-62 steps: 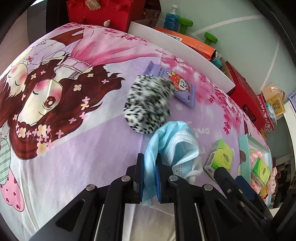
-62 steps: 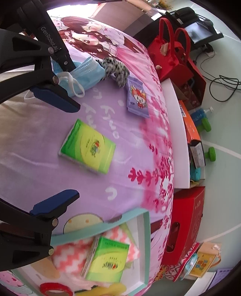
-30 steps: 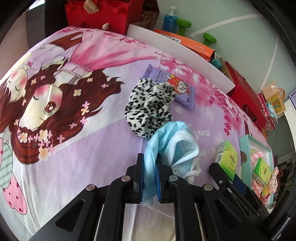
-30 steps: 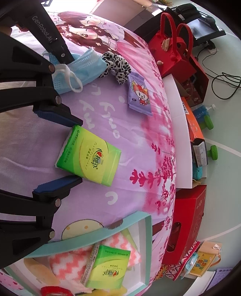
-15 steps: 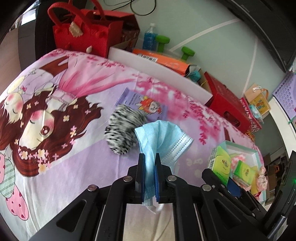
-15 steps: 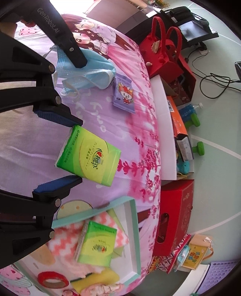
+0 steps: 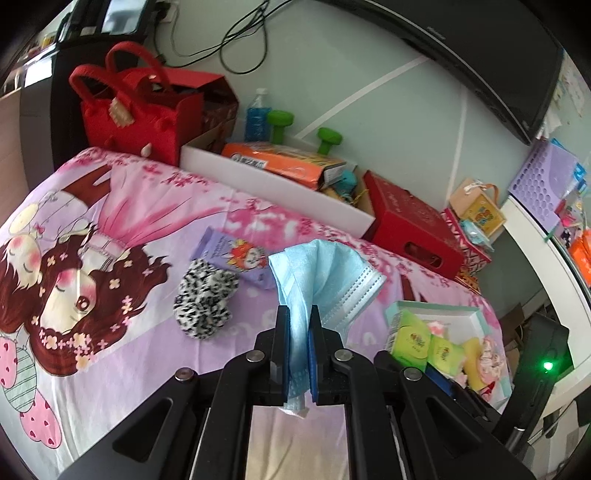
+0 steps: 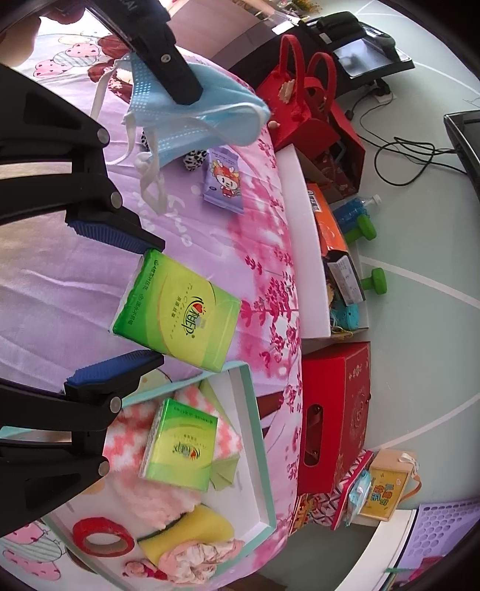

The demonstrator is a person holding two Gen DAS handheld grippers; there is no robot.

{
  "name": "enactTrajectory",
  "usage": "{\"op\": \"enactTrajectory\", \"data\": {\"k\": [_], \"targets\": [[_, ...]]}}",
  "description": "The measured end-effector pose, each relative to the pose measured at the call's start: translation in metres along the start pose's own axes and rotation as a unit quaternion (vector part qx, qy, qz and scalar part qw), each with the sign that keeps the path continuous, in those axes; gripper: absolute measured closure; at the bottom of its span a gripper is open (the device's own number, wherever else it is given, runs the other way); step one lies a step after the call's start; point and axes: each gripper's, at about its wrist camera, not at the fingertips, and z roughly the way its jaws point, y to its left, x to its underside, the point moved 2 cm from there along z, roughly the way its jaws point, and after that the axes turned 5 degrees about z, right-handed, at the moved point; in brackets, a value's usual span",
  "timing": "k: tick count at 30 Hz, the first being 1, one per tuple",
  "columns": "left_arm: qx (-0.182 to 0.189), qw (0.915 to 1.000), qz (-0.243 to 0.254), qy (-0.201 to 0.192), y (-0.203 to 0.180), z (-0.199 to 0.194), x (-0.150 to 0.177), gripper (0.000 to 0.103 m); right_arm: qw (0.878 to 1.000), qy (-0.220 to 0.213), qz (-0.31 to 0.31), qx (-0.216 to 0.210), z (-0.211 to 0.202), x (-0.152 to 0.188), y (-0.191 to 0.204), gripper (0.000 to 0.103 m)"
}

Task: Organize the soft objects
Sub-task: 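Carry the blue mask and green tissue pack over the tray with both grippers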

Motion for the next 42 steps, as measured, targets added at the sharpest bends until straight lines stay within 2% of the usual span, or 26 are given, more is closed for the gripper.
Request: {"op": "enactTrajectory", "data": {"k": [6,16,22,27,34,42], "targets": [[0.022,0.9993,0.024,-0.016,-0.031,-0.007,-0.004,0.095,1.000,-0.022,0.013,0.014,-0.020,-0.007,-0.022,0.046],[0.080,0.9924,0.091,-0.020,-0.105,-0.008,0.007,0.095,0.993,-0.062,0.069,0.067,-0.062,-0.020,-0.097,0.046],[0.124,0.9861,0.111,0.003,-0.143,0.001,0.022,0.095,0.988,-0.060,0.097,0.103,-0.071,-0.017,-0.143,0.046],[0.152,0.9790,0.132,0.034,-0.172,0.015,0.037,0.095,0.985,-0.042,0.125,0.115,-0.068,-0.010,-0.176,0.046],[0.153,0.9739,0.146,0.082,-0.188,0.037,0.058,0.095,0.983,-0.002,0.152,0.099,-0.052,0.002,-0.200,0.046],[0.149,0.9694,0.158,0.115,-0.197,0.052,0.069,0.095,0.982,0.007,0.164,0.097,-0.040,0.008,-0.205,0.046]]}}
